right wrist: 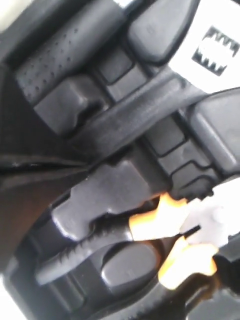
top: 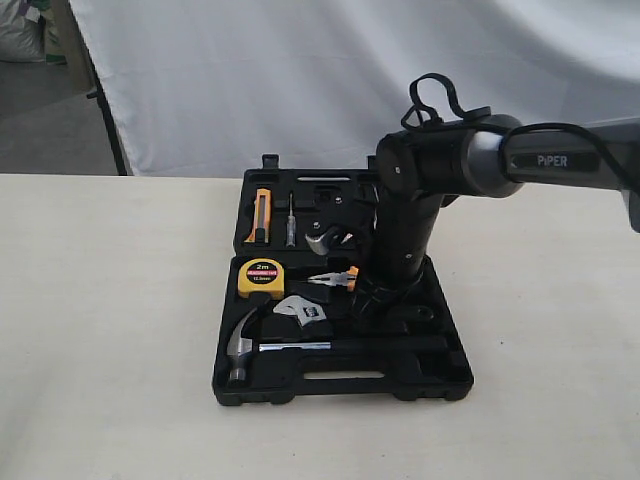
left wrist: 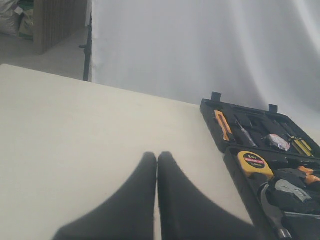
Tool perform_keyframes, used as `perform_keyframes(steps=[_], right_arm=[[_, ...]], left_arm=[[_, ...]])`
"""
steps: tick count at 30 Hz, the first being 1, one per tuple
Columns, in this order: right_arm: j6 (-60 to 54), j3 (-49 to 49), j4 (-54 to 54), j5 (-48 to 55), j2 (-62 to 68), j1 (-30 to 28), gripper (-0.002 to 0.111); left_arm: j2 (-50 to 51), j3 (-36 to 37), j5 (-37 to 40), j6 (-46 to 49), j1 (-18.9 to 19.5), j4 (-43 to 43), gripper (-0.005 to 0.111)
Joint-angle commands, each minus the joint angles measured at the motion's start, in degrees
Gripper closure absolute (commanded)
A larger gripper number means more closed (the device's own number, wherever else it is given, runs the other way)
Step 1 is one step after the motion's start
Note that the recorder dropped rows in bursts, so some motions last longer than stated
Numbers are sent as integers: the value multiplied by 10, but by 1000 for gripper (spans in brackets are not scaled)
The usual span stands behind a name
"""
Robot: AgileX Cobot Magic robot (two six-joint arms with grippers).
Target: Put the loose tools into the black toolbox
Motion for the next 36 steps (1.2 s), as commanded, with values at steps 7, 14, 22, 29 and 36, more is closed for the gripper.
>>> perform_keyframes(steps=[7, 14, 22, 29, 36], right_arm=[[-26, 2, 42, 25, -18, -3, 109], [14, 2, 39, 36, -103, -3, 109], [106, 72, 32, -18, -225, -3, 109], [211, 290, 22, -262, -352, -3, 109], [335, 540, 26, -578, -448, -3, 109]], left_arm=[[-2, -2, -4, -3, 15, 3, 106], [-2, -2, -4, -3, 15, 3, 106], [-2, -2, -4, -3, 15, 3, 106], [-2, -2, -4, -3, 15, 3, 106], [-2, -2, -4, -3, 15, 3, 106]])
